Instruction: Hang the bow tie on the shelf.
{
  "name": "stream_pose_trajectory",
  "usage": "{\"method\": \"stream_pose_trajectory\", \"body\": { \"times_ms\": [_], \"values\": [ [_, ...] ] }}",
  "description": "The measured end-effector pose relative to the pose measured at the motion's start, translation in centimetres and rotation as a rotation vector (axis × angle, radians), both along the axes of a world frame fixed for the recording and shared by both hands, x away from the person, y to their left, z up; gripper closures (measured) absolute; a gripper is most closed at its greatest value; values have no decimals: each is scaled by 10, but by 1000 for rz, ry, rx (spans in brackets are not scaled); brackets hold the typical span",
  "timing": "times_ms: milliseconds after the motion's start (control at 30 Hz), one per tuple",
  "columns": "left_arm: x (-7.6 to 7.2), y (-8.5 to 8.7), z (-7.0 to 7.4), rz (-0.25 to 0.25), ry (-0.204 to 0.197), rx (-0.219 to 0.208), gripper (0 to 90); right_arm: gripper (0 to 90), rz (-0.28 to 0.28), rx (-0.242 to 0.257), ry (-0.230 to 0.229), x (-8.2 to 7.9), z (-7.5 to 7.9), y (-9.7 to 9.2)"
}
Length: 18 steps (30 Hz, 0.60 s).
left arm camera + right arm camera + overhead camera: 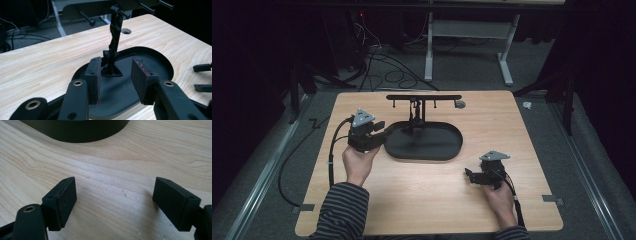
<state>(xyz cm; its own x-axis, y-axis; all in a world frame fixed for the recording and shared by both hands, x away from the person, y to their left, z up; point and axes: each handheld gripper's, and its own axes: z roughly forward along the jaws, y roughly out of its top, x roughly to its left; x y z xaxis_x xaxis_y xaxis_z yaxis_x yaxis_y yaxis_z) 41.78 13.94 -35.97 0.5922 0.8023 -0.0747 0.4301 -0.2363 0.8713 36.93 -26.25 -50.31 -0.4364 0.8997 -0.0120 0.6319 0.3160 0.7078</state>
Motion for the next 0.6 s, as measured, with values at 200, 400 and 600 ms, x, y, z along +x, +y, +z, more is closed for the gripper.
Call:
{"method": "stream_pose_trajectory", "body": {
  "times_ms": [200,400,600],
  "values": [
    [-5,7,-2,16,-2,-9,595,205,0,0,0,0,0,0],
    [-11,12,-5,27,4,-19,589,205,0,0,0,0,0,0],
    [-16,17,-9,38,7,-20,583,205,0,0,0,0,0,0]
  ]
}}
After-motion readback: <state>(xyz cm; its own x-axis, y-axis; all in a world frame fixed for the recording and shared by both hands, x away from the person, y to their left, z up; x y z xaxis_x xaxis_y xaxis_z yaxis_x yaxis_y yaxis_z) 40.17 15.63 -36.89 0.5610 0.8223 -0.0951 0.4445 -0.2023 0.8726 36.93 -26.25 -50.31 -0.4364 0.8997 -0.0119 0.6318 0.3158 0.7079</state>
